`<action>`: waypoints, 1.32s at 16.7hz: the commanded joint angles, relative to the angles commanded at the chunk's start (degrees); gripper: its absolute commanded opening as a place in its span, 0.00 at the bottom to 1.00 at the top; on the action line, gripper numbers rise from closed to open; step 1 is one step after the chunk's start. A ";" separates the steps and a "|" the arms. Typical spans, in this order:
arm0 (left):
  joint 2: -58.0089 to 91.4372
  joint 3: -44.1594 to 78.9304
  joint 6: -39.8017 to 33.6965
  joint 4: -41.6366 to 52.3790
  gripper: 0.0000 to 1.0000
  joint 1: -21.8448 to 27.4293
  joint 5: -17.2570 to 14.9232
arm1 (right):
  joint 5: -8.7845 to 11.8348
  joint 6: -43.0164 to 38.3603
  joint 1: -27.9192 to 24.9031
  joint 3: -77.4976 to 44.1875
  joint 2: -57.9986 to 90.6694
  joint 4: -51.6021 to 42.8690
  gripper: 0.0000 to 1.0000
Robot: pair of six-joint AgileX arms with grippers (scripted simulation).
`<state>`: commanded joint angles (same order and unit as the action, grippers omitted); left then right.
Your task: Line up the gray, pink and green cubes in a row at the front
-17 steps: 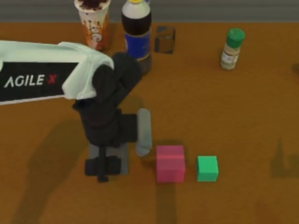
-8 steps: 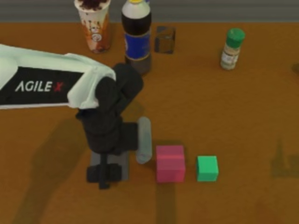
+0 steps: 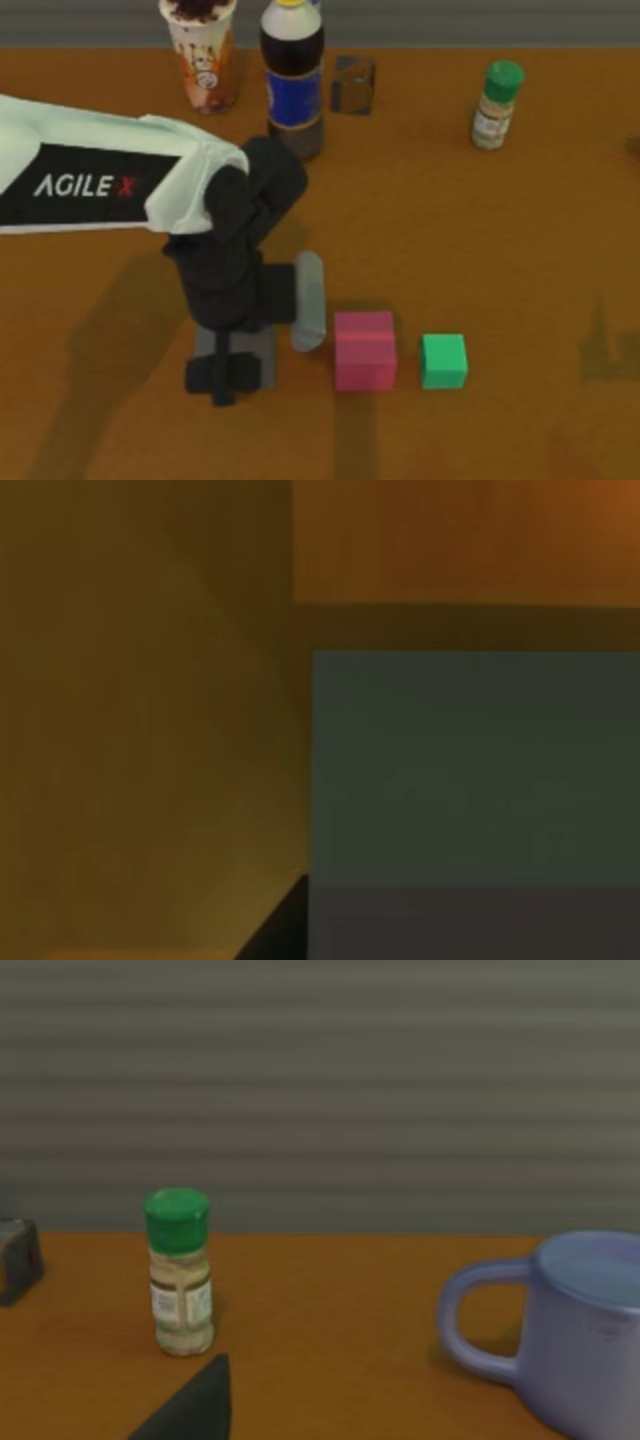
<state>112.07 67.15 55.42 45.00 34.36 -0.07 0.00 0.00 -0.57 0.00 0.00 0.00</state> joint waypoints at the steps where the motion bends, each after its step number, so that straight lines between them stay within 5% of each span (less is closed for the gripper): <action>1: 0.00 0.00 0.00 0.00 0.83 0.00 0.00 | 0.00 0.00 0.00 0.00 0.00 0.00 1.00; 4: 0.00 0.00 0.00 0.00 1.00 0.00 0.00 | 0.00 0.00 0.00 0.00 0.00 0.00 1.00; 14: -0.41 0.68 0.01 0.99 1.00 -0.15 0.01 | 0.00 0.00 0.00 0.00 0.00 0.00 1.00; 22: -6.04 8.76 -0.21 14.84 1.00 -1.15 0.03 | 0.00 0.00 0.00 0.00 0.00 0.00 1.00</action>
<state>106.03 75.90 55.21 59.84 33.21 -0.04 0.00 0.00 -0.57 0.00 0.00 0.00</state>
